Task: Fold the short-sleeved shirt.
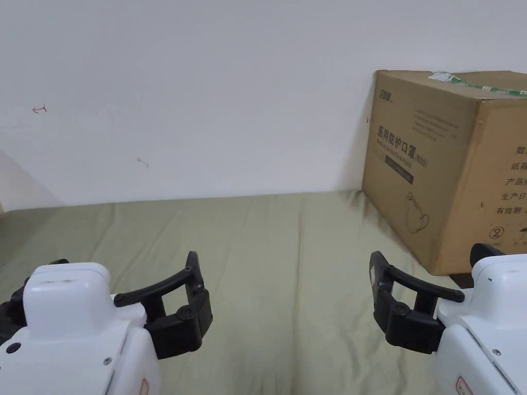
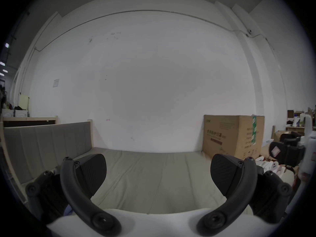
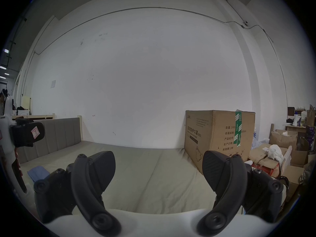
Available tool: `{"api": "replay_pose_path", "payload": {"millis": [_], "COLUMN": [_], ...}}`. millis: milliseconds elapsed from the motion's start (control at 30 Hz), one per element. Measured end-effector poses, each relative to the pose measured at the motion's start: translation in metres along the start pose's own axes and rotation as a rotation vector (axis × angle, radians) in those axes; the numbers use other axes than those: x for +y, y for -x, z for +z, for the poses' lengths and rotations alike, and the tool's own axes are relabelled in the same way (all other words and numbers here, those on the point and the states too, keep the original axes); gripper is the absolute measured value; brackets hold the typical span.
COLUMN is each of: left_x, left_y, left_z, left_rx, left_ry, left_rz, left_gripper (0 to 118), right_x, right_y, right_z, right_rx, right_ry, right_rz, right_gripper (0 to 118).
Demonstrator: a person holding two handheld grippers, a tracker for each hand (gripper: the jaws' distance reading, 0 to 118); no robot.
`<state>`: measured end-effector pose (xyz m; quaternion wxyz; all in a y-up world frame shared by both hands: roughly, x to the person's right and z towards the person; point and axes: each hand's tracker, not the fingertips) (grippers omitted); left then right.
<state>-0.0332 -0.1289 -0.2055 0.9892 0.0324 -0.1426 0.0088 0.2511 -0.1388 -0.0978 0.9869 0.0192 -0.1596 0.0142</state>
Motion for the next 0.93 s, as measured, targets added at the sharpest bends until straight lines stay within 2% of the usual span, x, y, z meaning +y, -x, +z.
{"api": "replay_pose_path", "payload": {"millis": [100, 333, 467, 533, 633, 800, 933], "left_x": [-0.002, -0.001, -0.006, -0.008, -0.006, 0.0, 0.002], "left_y": [-0.006, -0.017, -0.024, -0.027, -0.026, -0.037, -0.036], "left_z": [-0.006, -0.018, -0.021, -0.02, -0.014, -0.011, -0.007], "left_rx": [0.099, 0.186, 0.229, 0.221, 0.124, 0.136, 0.098], "left_ry": [0.028, 0.2, 0.217, 0.228, 0.215, 0.212, 0.209], "left_rz": [-0.043, -0.073, -0.072, -0.048, 0.068, 0.055, 0.11], "left_gripper": [118, 118, 118, 118, 118, 118, 118], "right_x": [0.0, -0.004, -0.007, -0.007, -0.007, -0.008, -0.01], "right_y": [0.002, 0.006, 0.006, 0.006, 0.005, 0.003, 0.004], "right_z": [-0.001, -0.003, -0.005, -0.005, -0.005, -0.006, -0.005], "right_rx": [0.01, 0.022, 0.027, 0.027, 0.022, 0.015, 0.016], "right_ry": [0.006, 0.038, 0.056, 0.063, 0.07, 0.076, 0.076], "right_rz": [0.002, 0.018, 0.024, 0.022, 0.014, 0.012, 0.01], "right_gripper": [105, 105, 105, 105, 105, 105, 105]}}
